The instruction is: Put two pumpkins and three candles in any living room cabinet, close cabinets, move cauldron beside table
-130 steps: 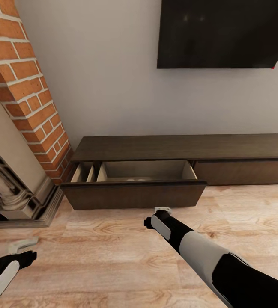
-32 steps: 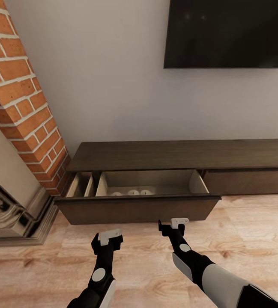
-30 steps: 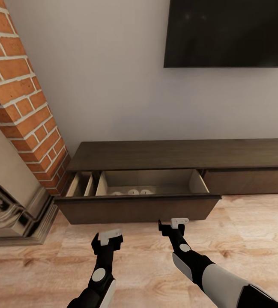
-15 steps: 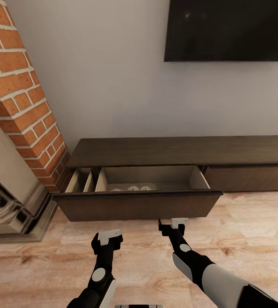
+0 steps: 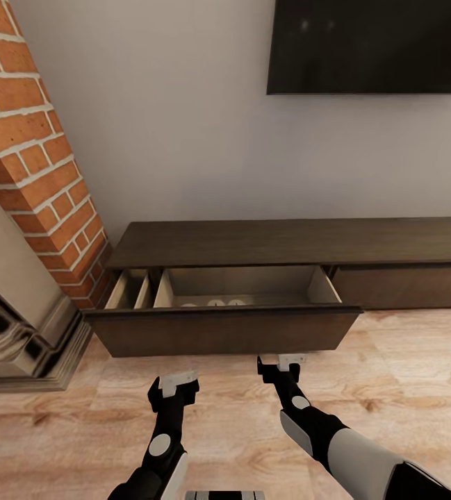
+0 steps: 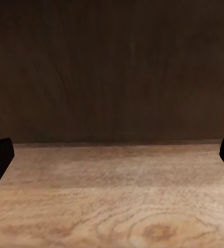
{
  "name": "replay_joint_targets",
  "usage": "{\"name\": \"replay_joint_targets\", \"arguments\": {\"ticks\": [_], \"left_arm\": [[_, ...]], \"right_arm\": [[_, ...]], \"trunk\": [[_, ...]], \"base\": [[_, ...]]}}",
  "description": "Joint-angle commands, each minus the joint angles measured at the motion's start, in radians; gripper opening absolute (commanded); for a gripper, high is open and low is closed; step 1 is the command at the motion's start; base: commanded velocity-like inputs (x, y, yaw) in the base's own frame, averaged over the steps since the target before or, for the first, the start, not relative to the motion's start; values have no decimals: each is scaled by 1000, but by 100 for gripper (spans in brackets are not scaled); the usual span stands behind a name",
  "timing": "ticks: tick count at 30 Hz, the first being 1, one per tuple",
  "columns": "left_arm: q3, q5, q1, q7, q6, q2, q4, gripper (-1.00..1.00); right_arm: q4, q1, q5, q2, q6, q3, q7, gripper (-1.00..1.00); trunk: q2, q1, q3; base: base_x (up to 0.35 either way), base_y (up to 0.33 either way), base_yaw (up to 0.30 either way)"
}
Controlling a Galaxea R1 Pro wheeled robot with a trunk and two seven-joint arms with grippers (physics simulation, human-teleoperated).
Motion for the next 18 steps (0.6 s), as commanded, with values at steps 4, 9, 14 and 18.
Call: {"name": "replay_joint_targets", "arguments": {"ticks": [4,9,14,18], "left_arm": [[-3,11,-1,6,4,0,-10,100],[-3,9,-1,4,-3,0,-13,100],[-3,9,-1,4,4,0,-12,100],[-3,8,-1,4,-2,0,-11,100]], "right_arm": [[0,-1,-6,0,-17,9,-6,100],[14,-1,-6,1,-35,9,-5,100],[18,-1,-5,1,-38,9,-5,100],[20,-1,-5,1,-39,9,-5,100]], "trunk": [[0,0,-1],[0,0,-1],[0,0,-1],[0,0,-1]], "base": [[226,51,0],[182,31,0],[180,3,0],[307,0,0]]}}
